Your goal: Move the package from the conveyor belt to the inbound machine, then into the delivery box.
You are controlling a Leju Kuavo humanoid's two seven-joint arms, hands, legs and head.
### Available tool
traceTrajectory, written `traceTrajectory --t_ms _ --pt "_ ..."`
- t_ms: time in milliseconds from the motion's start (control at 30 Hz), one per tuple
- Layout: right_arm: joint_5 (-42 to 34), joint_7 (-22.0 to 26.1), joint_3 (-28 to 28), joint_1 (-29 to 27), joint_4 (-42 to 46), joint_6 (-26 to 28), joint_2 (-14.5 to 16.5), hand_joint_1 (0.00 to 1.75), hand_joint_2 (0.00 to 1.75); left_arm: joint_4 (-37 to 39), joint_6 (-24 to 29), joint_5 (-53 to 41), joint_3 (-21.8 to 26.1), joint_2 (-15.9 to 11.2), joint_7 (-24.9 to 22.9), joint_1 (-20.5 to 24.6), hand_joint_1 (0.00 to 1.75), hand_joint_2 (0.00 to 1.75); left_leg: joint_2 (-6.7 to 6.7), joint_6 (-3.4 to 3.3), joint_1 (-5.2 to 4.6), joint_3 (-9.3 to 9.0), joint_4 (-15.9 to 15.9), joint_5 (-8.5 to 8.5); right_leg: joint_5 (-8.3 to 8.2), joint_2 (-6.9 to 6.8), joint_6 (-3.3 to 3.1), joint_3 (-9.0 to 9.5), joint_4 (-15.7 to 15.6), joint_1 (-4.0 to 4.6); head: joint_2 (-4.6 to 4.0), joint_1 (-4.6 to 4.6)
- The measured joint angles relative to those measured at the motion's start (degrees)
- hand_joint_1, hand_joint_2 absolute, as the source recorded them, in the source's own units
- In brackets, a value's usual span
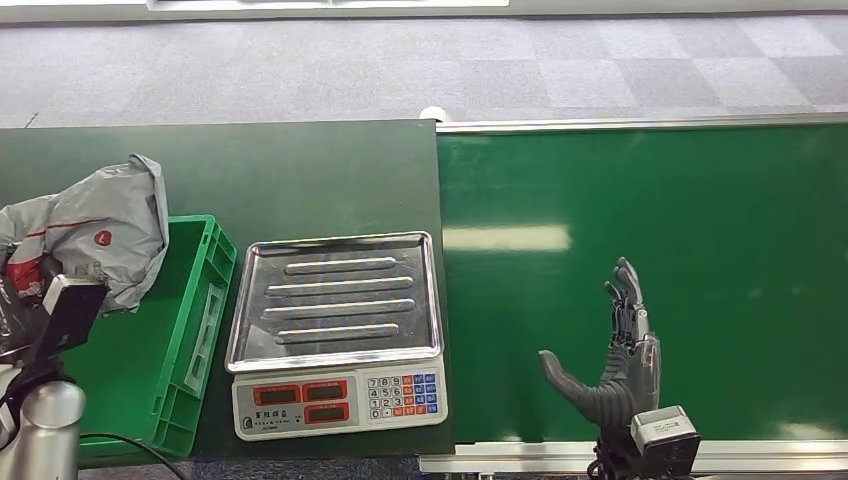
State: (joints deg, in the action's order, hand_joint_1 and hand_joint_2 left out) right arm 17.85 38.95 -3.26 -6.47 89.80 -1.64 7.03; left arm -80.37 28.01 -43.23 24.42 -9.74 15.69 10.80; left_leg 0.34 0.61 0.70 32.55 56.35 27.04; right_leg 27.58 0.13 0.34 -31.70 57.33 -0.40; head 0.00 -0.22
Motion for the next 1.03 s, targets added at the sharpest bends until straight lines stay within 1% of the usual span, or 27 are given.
traceTrajectory --t_ms 33,67,300,733,800,867,967,1033 --pt "0.0 0.02 0.14 -0.05 -0.06 -0.13 0.14 0.0 1.75 0.71 -0.34 -0.17 0.25 -0.42 -0.09 0.14 0.09 1.75 0.0 0.0 0.0 0.0 0.0 0.0 0.0 0.0 0.0 0.0 0.0 0.0 0.0 0.0" --pt "0.0 0.04 0.28 -0.08 -0.13 -0.21 0.27 0.0 1.75 1.34 -0.67 -0.28 0.4 -0.79 -0.2 0.28 0.0 1.75 -0.01 0.0 0.0 0.01 0.0 0.0 0.0 -0.01 0.0 0.0 0.0 0.0 0.0 0.0" --pt "0.01 0.08 1.01 -0.18 -0.74 -0.36 0.93 0.0 1.75 4.76 -1.17 0.02 0.87 -2.77 -0.61 1.11 0.0 1.75 -0.01 0.0 0.0 0.0 0.0 0.0 0.0 0.0 0.0 0.0 0.0 0.0 0.0 0.01" --pt "0.01 0.12 1.58 -0.38 -1.15 -0.67 1.39 0.0 1.75 6.49 -0.9 1.9 0.86 -3.46 -0.16 1.22 0.0 1.75 -0.02 0.0 0.0 0.01 0.0 0.0 0.0 -0.01 0.0 0.01 0.0 0.0 0.0 0.0" --pt "0.01 0.15 1.66 -0.53 -1.27 -0.7 1.43 0.0 1.75 6.53 -0.29 3.35 0.84 -3.45 1.19 1.18 0.0 1.75 -0.02 0.0 0.0 0.01 0.0 0.0 0.0 -0.01 0.0 0.01 0.0 0.0 0.0 0.0" --pt "0.01 0.19 1.71 -0.61 -1.42 -0.71 1.45 0.0 1.75 6.08 0.94 5.69 0.73 -3.38 4.53 0.89 0.0 1.75 -0.02 0.0 0.0 0.0 0.0 0.0 0.0 -0.01 0.0 0.0 0.0 0.0 0.0 0.0" --pt "0.01 0.25 1.77 -0.67 -1.68 -0.72 1.45 0.0 1.75 3.34 2.57 8.61 0.04 -2.8 9.54 -0.26 0.0 1.75 -0.02 0.0 0.0 0.01 0.0 0.0 0.0 -0.01 0.0 0.0 0.0 0.0 0.0 0.01" --pt "0.01 0.26 1.79 -0.68 -1.82 -0.72 1.45 0.0 1.75 1.83 2.93 9.07 -0.4 -2.43 10.48 -0.77 0.0 1.75 -0.03 0.0 -0.01 0.02 0.0 0.0 0.0 -0.02 0.0 0.01 0.0 -0.01 0.0 0.01"
